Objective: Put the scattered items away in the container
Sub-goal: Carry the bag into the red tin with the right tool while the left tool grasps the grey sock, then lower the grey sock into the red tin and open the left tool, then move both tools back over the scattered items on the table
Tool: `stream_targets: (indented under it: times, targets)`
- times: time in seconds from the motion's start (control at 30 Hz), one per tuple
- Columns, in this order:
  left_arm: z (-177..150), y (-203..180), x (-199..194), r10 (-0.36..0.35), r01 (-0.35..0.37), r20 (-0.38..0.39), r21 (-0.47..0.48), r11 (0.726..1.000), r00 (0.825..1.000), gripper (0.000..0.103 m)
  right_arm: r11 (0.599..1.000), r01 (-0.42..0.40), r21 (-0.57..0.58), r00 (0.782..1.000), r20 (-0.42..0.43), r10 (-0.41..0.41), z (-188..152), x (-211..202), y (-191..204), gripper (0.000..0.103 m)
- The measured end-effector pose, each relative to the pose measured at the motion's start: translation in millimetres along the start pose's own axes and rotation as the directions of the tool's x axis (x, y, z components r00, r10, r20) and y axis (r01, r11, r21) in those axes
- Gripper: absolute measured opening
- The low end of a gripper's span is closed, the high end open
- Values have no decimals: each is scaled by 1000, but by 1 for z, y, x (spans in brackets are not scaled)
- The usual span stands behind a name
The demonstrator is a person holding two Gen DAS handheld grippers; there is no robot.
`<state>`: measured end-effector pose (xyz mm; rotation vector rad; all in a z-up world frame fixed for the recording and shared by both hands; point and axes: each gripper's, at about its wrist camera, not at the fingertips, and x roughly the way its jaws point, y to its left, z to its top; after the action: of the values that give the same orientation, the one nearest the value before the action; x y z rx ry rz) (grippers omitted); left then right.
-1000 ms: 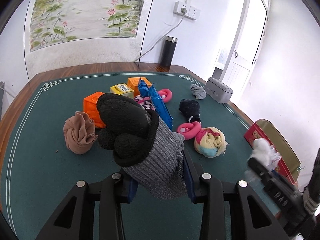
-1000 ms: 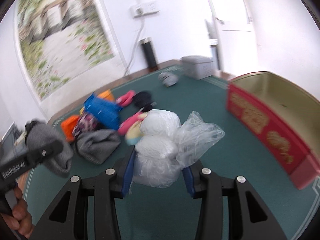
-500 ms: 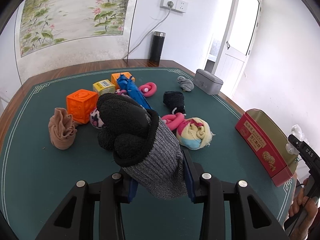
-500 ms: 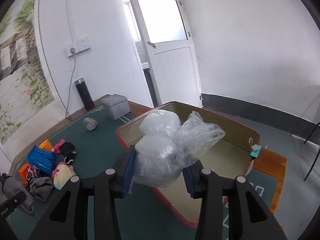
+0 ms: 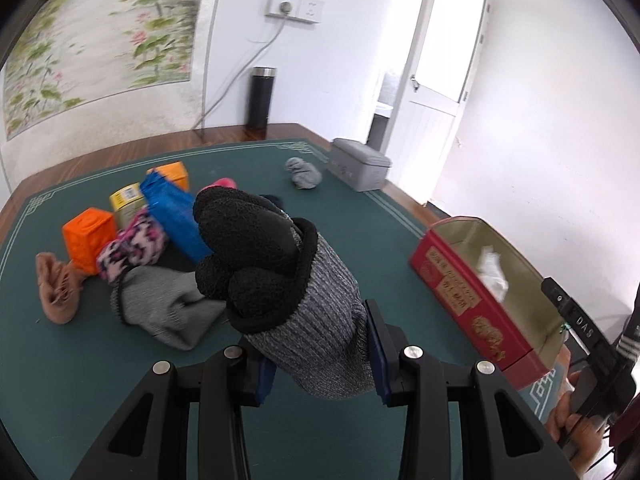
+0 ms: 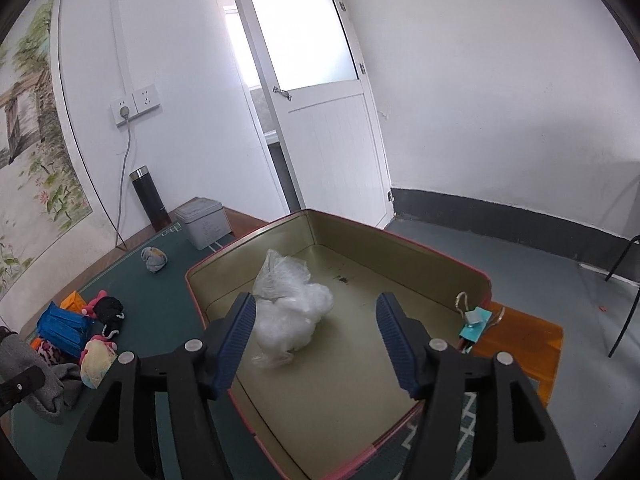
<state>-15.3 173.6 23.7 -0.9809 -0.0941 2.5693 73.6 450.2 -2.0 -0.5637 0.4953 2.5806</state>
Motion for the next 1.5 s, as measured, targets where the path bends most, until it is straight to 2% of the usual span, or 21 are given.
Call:
stream_targets:
  times: [0.13, 0.33, 0.53, 0.7, 0.77, 0.87, 0.93, 1.27, 1.5]
  targets:
    - [10, -33, 10, -41, 41, 7, 32, 999, 999, 40, 999, 49, -10, 994, 98, -47, -4, -15, -4, 67]
    - [28, -91, 29, -123, 121, 16, 99, 988, 992, 40, 991, 135, -1, 967, 219, -131, -7, -32, -10, 68]
    - [47, -140, 62, -171, 172, -23, 146, 974, 985, 40, 990, 133, 39, 964, 227, -139, -4, -37, -23, 71]
    - [59, -169, 93, -181, 189, -61, 165, 968, 982, 40, 991, 131, 32, 963, 232, -135, -2, -40, -27, 71]
    - [61, -175, 103, -178, 189, -79, 165, 968, 981, 47, 991, 131, 29, 963, 233, -134, -2, -40, -28, 72]
    - [62, -180, 114, -178, 193, -98, 167, 967, 979, 60, 991, 129, 30, 964, 231, -133, -3, -38, -30, 74]
    - [61, -182, 116, -173, 188, -94, 182, 965, 980, 63, 992, 125, 30, 965, 228, -129, -3, -37, -29, 74]
    - [63, -164, 104, -142, 151, -70, 160, 975, 987, 63, 994, 104, 23, 971, 214, -107, -3, -34, -26, 74]
    - [62, -128, 89, -122, 128, -59, 117, 985, 991, 63, 999, 31, -42, 983, 182, -23, -5, -40, 2, 76]
